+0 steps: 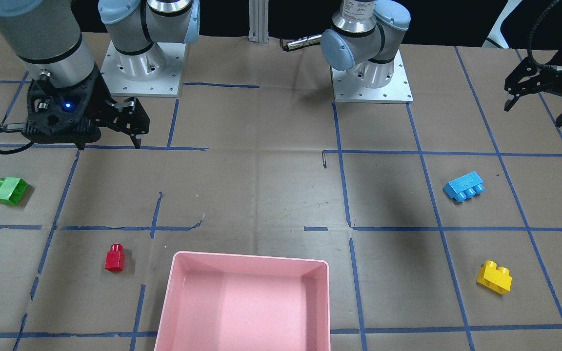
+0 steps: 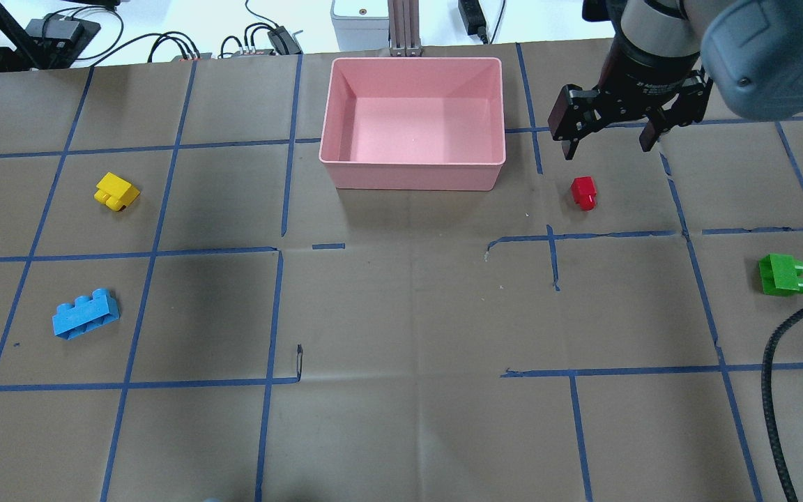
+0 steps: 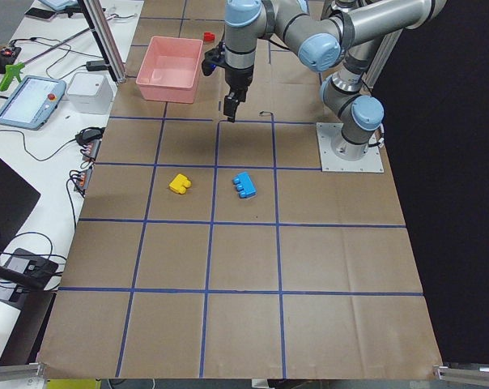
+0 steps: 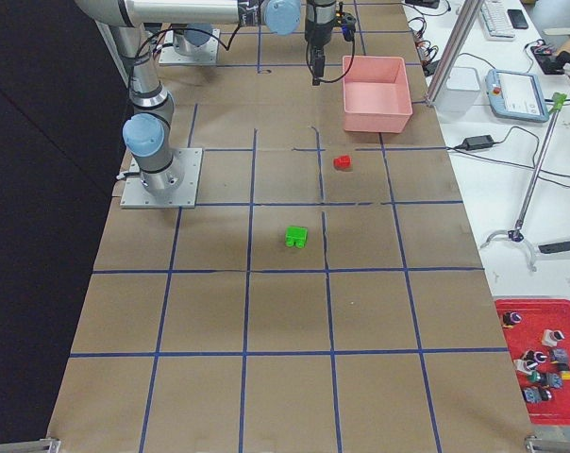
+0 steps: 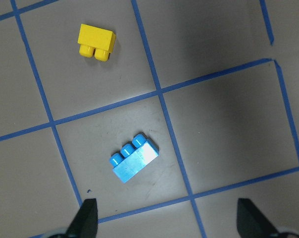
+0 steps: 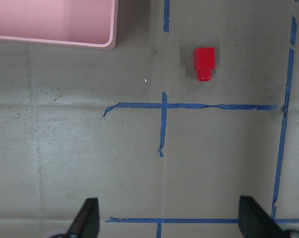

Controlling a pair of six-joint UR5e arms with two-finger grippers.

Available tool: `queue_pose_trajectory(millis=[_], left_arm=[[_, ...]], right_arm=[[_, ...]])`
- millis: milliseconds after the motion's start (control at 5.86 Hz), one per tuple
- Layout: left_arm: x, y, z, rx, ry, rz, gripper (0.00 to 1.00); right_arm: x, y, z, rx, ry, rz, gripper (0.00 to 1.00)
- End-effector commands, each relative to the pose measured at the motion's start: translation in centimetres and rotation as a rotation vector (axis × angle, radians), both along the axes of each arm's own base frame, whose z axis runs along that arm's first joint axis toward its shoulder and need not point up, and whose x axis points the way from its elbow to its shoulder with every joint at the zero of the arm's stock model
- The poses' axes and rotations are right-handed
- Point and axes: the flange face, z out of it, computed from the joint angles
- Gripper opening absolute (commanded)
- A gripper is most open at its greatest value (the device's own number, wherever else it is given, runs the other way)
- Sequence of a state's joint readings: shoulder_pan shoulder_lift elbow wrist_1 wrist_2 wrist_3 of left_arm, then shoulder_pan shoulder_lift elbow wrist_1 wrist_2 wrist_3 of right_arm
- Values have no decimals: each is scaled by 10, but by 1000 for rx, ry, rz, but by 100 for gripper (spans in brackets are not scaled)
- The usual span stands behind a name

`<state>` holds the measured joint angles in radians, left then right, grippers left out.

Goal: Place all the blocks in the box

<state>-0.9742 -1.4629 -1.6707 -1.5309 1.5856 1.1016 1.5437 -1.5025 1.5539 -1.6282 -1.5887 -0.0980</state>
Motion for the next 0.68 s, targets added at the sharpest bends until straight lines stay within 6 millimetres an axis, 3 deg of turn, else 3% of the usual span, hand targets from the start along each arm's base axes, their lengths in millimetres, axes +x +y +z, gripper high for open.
queue_pose_trajectory(millis=[0,171,341,512], left_arm=[[11,31,-17,24,4,-314,99],[7,35,-36,45,26,-451,99],[9,31,-52,63,50,-562,99],[13,25,-72,76,73,-578,98]], right_arm=[[-77,-18,-6,-15,-8,-6,100],[-97,-30,-17,-37,1,29,100],[-135,-42,-33,-74,24,144,100],[-207,-32,-54,-49,13,85,100]])
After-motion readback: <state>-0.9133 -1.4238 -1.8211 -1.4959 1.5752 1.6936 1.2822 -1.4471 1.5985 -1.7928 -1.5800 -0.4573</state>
